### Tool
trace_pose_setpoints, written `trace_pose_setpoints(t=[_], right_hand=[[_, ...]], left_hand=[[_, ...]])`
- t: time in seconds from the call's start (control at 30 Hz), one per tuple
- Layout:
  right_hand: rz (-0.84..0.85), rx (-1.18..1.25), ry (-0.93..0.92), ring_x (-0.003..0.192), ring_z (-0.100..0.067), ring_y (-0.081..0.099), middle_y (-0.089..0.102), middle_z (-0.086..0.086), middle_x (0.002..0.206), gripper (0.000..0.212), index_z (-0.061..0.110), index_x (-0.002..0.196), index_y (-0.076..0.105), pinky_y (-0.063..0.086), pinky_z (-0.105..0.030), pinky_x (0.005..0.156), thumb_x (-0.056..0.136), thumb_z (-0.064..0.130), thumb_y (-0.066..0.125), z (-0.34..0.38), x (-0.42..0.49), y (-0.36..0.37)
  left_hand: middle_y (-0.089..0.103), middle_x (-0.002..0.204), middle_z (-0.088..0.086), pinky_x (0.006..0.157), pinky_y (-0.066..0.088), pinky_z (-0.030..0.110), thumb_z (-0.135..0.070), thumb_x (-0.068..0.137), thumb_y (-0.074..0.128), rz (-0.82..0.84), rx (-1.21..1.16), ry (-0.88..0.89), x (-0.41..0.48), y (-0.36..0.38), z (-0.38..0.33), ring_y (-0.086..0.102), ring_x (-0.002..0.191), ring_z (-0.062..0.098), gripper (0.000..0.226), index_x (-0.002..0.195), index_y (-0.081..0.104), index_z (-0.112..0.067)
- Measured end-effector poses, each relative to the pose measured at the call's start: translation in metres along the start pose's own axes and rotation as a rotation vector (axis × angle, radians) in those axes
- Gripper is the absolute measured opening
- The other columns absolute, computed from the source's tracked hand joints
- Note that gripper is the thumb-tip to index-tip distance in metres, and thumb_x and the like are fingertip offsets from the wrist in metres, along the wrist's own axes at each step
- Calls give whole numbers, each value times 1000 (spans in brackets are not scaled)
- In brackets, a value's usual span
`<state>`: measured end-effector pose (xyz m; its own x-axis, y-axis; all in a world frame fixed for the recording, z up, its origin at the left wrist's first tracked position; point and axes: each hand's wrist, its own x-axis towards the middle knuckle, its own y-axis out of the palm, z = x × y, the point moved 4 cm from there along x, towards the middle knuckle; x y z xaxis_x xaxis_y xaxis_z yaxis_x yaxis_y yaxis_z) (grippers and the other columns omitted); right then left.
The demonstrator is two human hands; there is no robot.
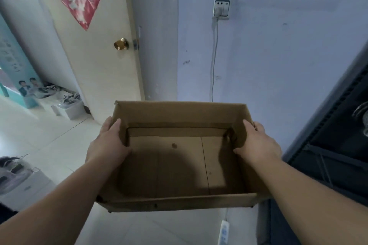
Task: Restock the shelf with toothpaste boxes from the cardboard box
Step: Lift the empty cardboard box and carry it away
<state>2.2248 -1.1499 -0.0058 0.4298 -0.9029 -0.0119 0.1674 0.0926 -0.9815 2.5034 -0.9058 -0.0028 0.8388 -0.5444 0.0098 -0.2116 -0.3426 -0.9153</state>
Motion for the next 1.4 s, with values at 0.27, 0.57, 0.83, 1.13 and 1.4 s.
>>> trace_pose_setpoints(t=[0.27, 0.57, 0.83, 1.13, 1.4], right_hand=[[17, 23, 100, 120, -25, 56, 8, 5, 162, 92, 32, 155, 10, 46, -30, 79, 86, 44, 69, -16, 105, 29], [-2, 33, 193, 120, -28, 55, 8, 2, 162, 92, 30, 155, 10, 48, -33, 79, 86, 46, 68, -29, 218, 67], [49, 40, 346, 109, -24, 61, -3, 6, 163, 90, 34, 154, 6, 51, -32, 73, 88, 39, 67, -28, 277, 154], [112, 15, 496, 94, -24, 63, -10, 9, 162, 90, 37, 153, 5, 48, -29, 66, 88, 35, 66, -15, 313, 266], [87, -32, 524, 98, -28, 62, -8, 9, 162, 85, 36, 154, 7, 40, -30, 68, 89, 36, 63, -23, 353, 296]], left_hand=[[23, 151, -6, 84, 51, 45, -33, 68, 71, 29, -14, 116, 111, 55, -56, 58, 108, 27, 75, 135, 36, -32], [6, 160, -8, 96, 44, 41, -29, 79, 73, 79, 27, 203, 243, 128, -112, 44, 131, 26, 92, 152, 18, -25], [2, 159, -14, 93, 47, 40, -31, 80, 73, 153, -3, 315, 349, 233, -113, 47, 128, 27, 88, 151, 22, -27], [2, 160, -14, 88, 48, 37, -29, 79, 73, 290, -17, 345, 428, 350, -83, 49, 127, 24, 91, 152, 19, -27], [6, 159, -14, 91, 50, 41, -31, 82, 71, 260, 3, 389, 461, 386, -96, 51, 125, 27, 87, 151, 20, -29]])
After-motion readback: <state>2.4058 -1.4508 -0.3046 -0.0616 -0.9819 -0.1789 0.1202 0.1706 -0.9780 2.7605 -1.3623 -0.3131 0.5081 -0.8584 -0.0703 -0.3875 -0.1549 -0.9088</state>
